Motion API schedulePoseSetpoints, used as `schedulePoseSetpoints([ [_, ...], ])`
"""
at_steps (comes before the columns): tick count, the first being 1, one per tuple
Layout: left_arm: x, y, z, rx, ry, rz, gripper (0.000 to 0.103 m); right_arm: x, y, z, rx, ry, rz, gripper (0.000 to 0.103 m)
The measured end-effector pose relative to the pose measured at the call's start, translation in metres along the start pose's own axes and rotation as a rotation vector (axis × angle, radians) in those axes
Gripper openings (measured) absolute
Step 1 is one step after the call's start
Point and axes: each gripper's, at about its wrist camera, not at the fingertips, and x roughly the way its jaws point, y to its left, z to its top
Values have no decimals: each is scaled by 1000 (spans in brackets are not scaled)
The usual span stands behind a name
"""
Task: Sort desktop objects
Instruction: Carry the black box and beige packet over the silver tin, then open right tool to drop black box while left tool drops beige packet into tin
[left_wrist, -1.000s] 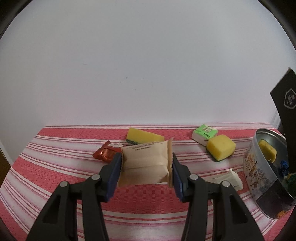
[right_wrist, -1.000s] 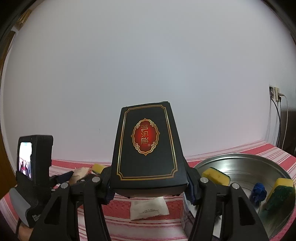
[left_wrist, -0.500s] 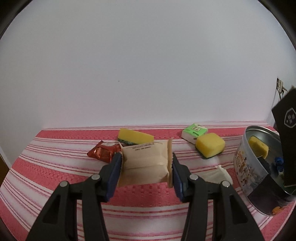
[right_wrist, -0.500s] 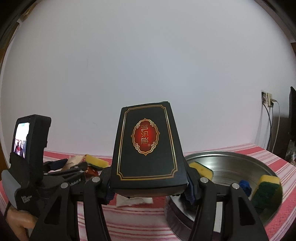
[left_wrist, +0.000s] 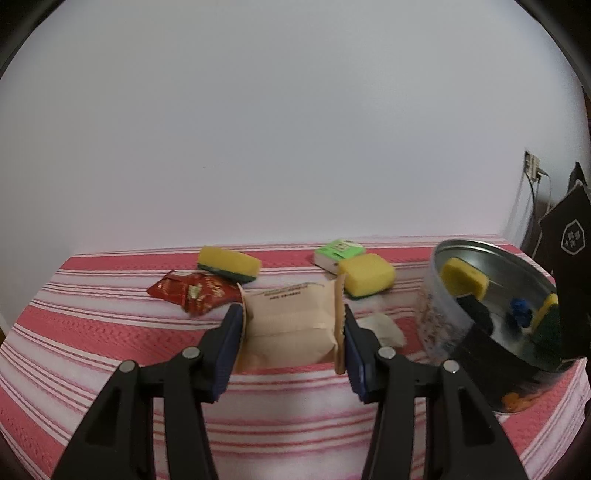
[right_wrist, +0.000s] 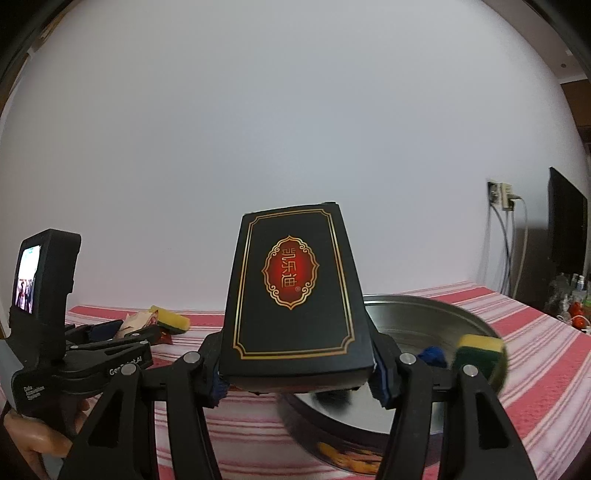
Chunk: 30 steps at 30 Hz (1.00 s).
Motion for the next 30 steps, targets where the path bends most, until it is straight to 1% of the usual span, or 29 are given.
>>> schedulePoseSetpoints([
  [3,-6,-12,-2,4,-3,-21,50,-11,-15,0,13,6,-18,61],
  [6,-13,-26,-2,3,-12,-53,50,-14,-28,0,16,7,-47,61],
  [11,-26,-56,-1,33,-36,-100,50,-23,-58,2,17,-14,-101,61],
  [16,-30,-83,4,66,-48,-143,50,-17,-86,6,17,-25,-153,61],
  [26,-32,-138,16,118,-54,-218,50,15,-135,25,0,-16,-223,61],
  [30,-26,-159,16,137,-31,-250,50,34,-142,33,-39,24,-217,61],
])
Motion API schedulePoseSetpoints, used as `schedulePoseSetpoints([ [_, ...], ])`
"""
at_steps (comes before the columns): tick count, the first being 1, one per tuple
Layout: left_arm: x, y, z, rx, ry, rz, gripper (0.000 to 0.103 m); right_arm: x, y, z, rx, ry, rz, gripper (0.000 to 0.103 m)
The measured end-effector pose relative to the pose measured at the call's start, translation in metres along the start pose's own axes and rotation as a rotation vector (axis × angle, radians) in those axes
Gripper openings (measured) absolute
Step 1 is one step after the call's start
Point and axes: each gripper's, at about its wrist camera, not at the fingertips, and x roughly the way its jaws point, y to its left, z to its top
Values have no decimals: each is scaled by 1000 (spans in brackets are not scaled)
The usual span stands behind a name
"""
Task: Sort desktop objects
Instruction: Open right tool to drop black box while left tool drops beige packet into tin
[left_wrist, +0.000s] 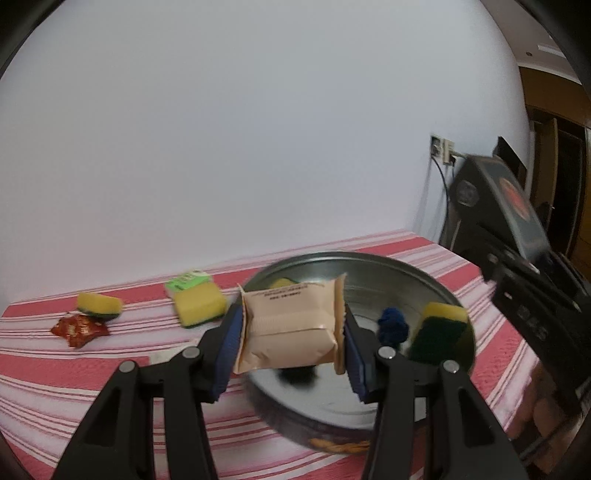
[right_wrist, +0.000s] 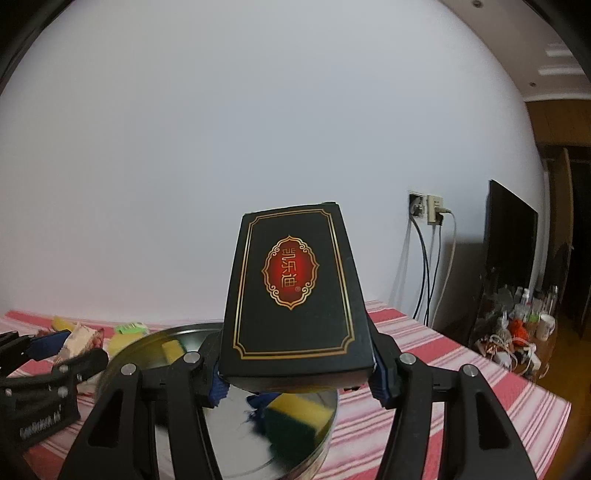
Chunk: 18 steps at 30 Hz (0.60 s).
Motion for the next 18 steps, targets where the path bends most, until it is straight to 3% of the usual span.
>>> schedulePoseSetpoints([
  [4,16,-20,2,5,44,-33,50,28,-3,6,-5,78,52,61],
  [10,41,-37,9,22,102,-11,54,81,-7,8,-9,252,128,61],
  [13,51,-38,8,24,128,28,74,100,-5,-1,-11,326,156,62],
  [15,53,-39,7,26,125,47,102,103,-10,-7,14,334,156,63],
  [18,52,-43,5,49,95,72,102,99,-19,-13,75,303,156,77],
])
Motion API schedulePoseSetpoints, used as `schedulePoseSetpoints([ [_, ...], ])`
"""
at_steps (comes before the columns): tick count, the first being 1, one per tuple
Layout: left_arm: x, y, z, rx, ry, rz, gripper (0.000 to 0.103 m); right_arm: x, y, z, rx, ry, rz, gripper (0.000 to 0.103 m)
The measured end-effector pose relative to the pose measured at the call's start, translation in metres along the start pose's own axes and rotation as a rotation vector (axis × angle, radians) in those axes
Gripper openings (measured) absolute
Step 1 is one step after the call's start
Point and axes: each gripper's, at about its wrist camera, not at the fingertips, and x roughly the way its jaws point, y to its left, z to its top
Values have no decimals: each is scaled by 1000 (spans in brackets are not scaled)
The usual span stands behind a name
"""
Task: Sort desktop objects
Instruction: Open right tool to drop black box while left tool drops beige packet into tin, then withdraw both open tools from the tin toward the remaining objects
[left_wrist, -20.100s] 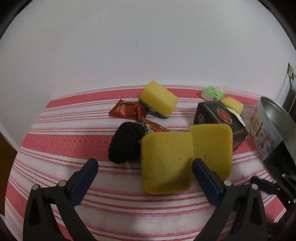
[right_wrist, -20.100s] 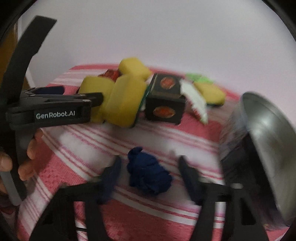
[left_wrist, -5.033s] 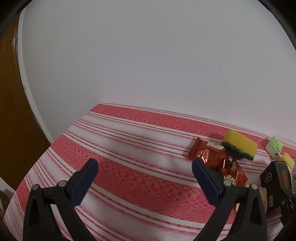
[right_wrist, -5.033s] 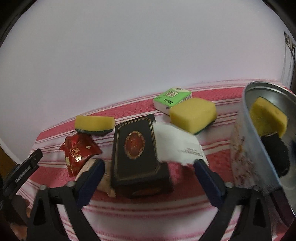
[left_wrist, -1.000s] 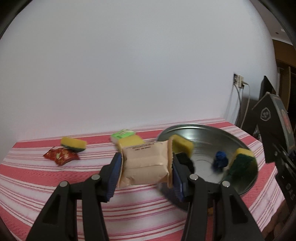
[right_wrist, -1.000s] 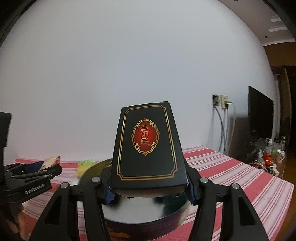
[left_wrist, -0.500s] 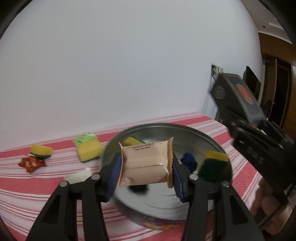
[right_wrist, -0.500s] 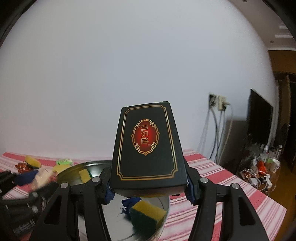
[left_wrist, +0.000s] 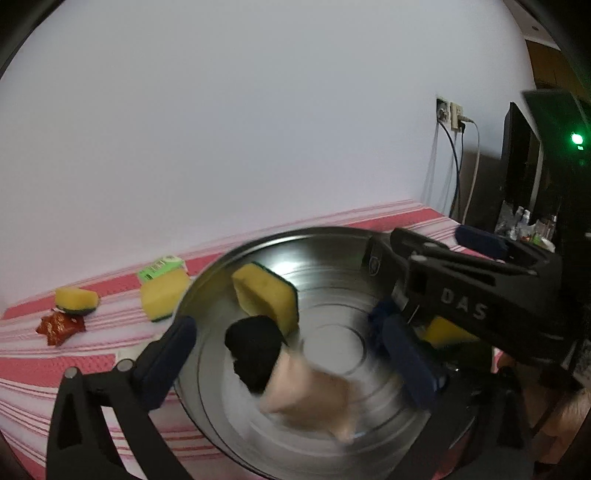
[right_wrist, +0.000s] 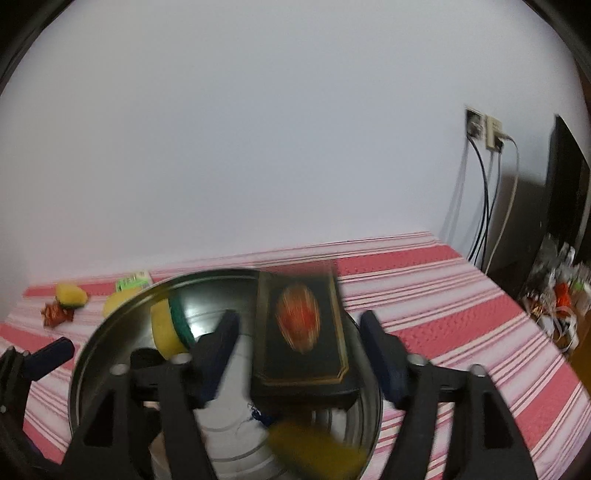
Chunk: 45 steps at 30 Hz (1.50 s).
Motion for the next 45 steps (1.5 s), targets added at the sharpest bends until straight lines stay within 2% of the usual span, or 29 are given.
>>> schedulePoseSetpoints([
  [4,-1,-10,-3,53,-7,12,102,-10,-9,-5,69,-51,14,78],
  [9,-14,-3,-1,61,-55,12,102,-29,-13,-10,140,-108,4,78],
  [11,-18,0,-1,53,-67,19,102,-39,-10,-13,162,-143,1,80],
  [12,-21,4,-2,45,-70,27,102,-44,-8,-13,169,-156,2,86],
  [13,-23,7,-2,39,-72,34,102,-48,-5,-14,173,-172,0,87],
  [22,-42,46,-9,-23,-87,99,102,-78,29,-18,191,-270,11,90],
  [25,-48,67,-16,-24,-118,164,102,-87,42,-24,210,-318,31,90],
  [27,-49,79,-21,-12,-134,215,102,-91,52,-28,213,-343,46,94],
  [30,-48,103,-28,-19,-127,268,102,-94,72,-35,208,-383,67,95],
  [38,-45,168,-46,-71,-118,359,102,-84,122,-48,192,-385,118,95],
  [45,-38,199,-57,-66,-97,413,102,-74,163,-53,141,-351,157,95],
])
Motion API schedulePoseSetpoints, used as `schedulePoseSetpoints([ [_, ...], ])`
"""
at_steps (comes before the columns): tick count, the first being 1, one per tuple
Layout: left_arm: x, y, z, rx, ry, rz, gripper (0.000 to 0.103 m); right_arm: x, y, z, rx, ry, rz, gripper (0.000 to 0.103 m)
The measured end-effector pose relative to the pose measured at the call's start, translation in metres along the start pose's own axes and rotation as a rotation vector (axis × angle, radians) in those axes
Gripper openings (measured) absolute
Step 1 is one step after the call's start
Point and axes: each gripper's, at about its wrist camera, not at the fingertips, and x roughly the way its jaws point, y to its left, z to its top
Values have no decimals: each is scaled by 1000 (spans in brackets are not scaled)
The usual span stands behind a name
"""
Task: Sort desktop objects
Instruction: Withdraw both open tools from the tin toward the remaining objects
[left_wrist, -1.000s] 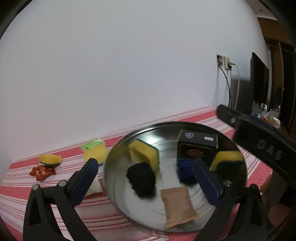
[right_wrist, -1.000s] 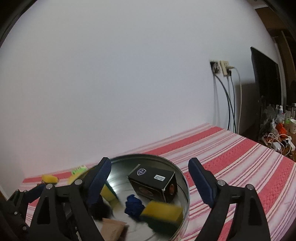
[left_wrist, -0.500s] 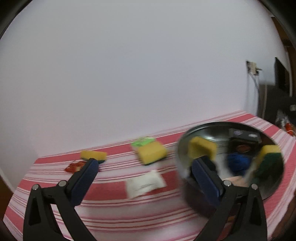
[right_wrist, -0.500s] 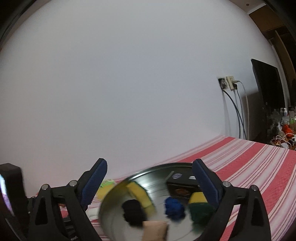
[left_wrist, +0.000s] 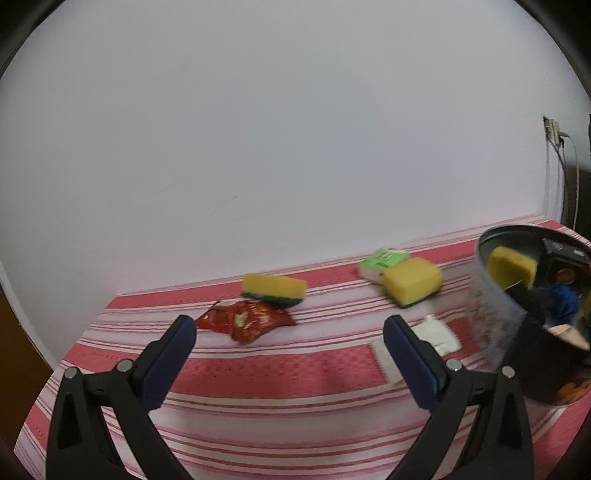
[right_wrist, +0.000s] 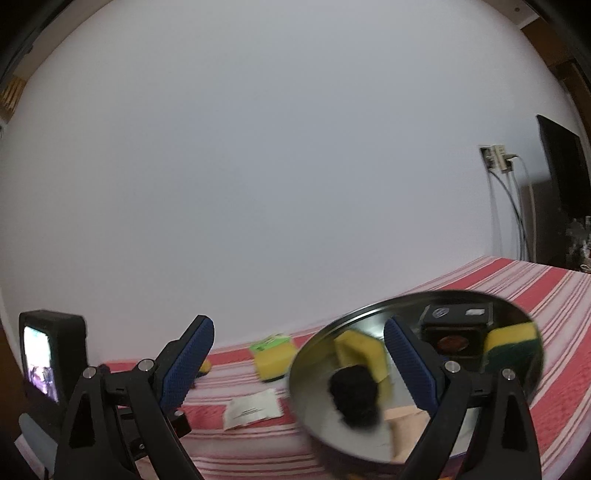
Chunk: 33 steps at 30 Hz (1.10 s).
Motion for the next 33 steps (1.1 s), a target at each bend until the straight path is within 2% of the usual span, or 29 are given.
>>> schedulePoseSetpoints([
  [6,11,31,-1,-86,32,1,102,9,22,-10,-28,30,17,95],
  [11,25,47,0,-55,26,55,102,17,40,-20,-62,68,34,95],
  [16,45,82,0,-117,76,110,102,27,57,-26,-68,109,57,95],
  [21,61,117,-3,-157,92,186,102,40,80,-33,-101,148,82,95],
  [26,78,146,-5,-196,121,227,102,68,101,-39,-128,216,100,95],
  [33,92,167,-8,-237,177,256,102,115,131,-48,-192,322,156,95],
])
